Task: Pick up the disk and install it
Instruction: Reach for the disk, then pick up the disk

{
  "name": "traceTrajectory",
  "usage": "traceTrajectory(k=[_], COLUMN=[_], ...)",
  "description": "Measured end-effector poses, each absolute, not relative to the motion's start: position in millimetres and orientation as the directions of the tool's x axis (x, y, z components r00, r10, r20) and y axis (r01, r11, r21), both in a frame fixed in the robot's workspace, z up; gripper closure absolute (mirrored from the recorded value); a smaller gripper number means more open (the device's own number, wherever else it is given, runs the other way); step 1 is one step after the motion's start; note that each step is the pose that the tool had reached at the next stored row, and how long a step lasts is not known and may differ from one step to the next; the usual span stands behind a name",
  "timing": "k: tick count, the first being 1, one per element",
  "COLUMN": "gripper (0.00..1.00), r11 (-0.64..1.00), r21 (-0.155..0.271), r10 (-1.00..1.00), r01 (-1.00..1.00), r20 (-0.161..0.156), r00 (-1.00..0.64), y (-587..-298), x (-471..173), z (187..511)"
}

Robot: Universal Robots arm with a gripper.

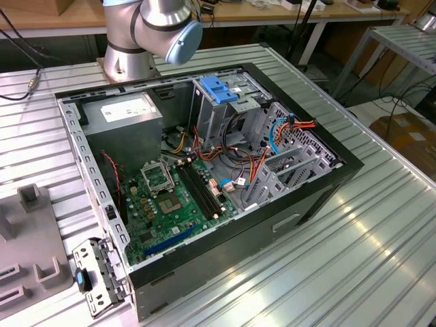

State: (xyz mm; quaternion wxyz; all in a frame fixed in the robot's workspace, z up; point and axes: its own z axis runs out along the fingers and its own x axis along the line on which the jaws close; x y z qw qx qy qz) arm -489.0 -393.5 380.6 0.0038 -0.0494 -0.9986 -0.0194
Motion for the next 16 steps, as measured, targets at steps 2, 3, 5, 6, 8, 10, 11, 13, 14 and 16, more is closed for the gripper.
traceTrajectory(k=[2,3,5,6,8,10,11,13,14,16], gripper=[0.89,0.89,0.89,0.89,0.89,0.89,0.89,0.89,0.89,0.89], r11=[0.993,0.993,0.992,0.992,0.992,0.992,0.992,0.992,0.992,0.992], r21=[0.038,0.038,0.037,0.037,0.037,0.037,0.037,0.037,0.037,0.037], r10=[0.108,0.112,0.120,0.122,0.122,0.123,0.123,0.123,0.123,0.123], r01=[0.109,0.112,0.120,0.122,0.123,0.123,0.123,0.123,0.123,0.123], r20=[0.009,0.009,0.009,0.009,0.009,0.009,0.009,0.009,0.009,0.009], r00=[-0.994,-0.994,-0.993,-0.992,-0.992,-0.992,-0.992,-0.992,-0.992,-0.992], y=[-392,-392,-390,-390,-390,-390,-390,-390,-390,-390], x=[-474,-467,-453,-450,-450,-450,-450,-450,-450,-450], z=[377,375,371,370,370,370,370,370,370,370])
